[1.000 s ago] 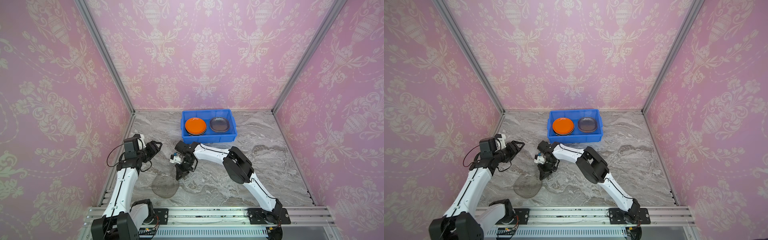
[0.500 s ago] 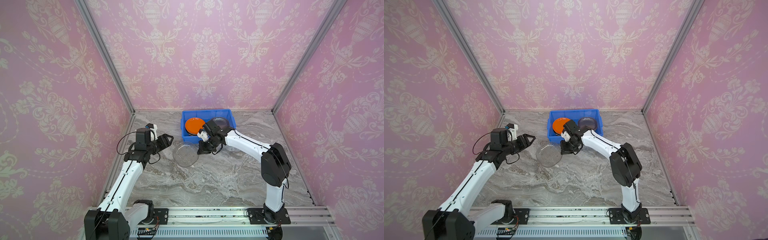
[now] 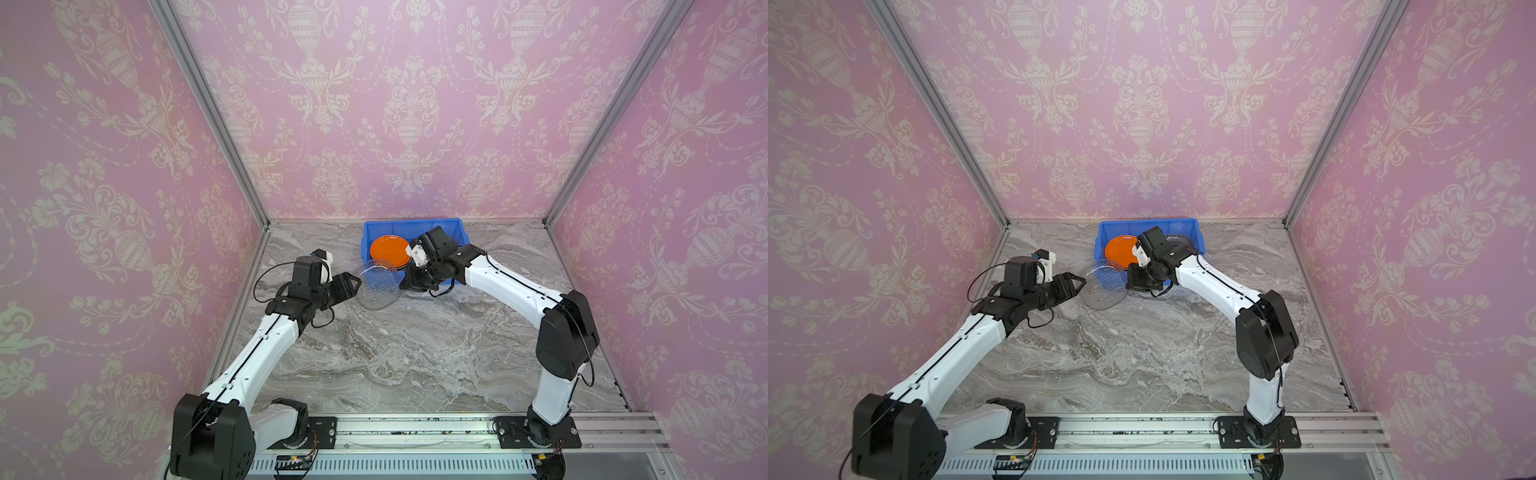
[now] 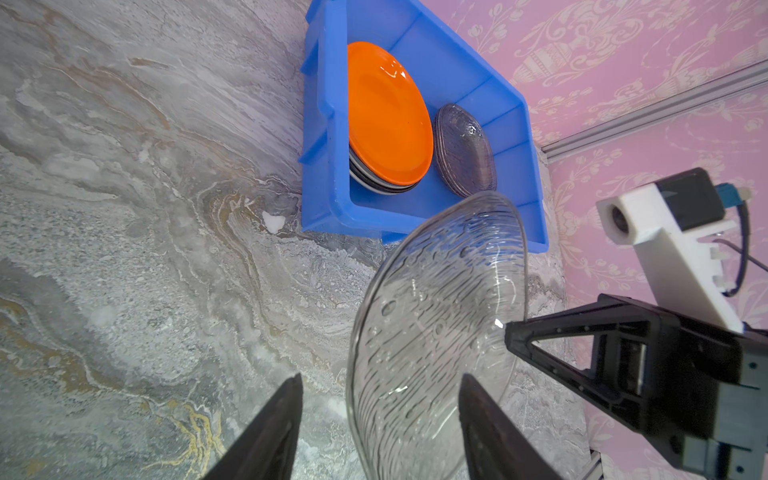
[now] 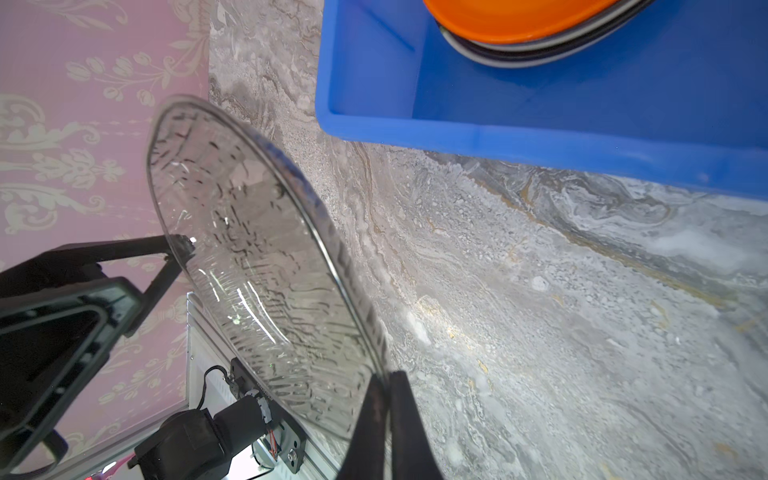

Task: Place the plates into the plastic bin on the countertop

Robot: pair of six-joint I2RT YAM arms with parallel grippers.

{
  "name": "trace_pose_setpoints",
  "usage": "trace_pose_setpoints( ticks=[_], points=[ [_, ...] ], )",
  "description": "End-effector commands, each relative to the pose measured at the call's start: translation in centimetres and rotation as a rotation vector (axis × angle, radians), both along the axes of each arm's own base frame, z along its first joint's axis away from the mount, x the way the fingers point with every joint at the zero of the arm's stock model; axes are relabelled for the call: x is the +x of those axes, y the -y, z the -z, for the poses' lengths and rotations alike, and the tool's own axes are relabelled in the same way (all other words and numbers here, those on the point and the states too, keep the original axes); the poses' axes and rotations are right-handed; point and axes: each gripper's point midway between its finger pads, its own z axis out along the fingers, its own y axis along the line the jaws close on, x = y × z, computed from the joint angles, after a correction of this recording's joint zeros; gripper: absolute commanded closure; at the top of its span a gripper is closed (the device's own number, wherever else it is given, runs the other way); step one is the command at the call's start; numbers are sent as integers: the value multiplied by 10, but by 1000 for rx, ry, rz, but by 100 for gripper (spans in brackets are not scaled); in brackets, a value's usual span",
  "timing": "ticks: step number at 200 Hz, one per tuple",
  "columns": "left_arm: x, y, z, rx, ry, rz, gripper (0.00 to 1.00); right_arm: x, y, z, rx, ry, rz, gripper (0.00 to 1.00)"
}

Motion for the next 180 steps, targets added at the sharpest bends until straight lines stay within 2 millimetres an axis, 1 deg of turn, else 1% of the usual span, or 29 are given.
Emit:
trace_pose_setpoints(
  ticks=[1, 25, 55, 81, 93, 120, 156, 173, 180],
  points=[
    [2, -2, 6, 12, -11, -21, 42, 7, -8, -23, 59, 45, 20, 100],
    [3, -4, 6, 28, -11, -26, 48, 9, -10, -31, 75, 57, 17, 100],
    [5, -4, 3, 31, -4, -30, 70, 9, -10, -32, 76, 60, 18, 100],
    [8, -3, 2, 28, -6, -25, 77, 9, -11, -32, 81, 60, 16, 100],
    [10, -2, 2, 26, -10, -23, 84, 8, -11, -33, 84, 61, 17, 100],
    [15, 1, 2, 23, -13, -14, 86, 7, -10, -38, 92, 68, 13, 100],
    [21, 2, -1, 25, -13, -9, 100, 7, -7, -39, 91, 71, 14, 100],
    [25, 4, -7, 26, -3, -7, 100, 10, -2, -38, 86, 68, 31, 100],
    [27, 4, -9, 29, 0, -4, 100, 12, 2, -38, 83, 67, 39, 95]
  ],
)
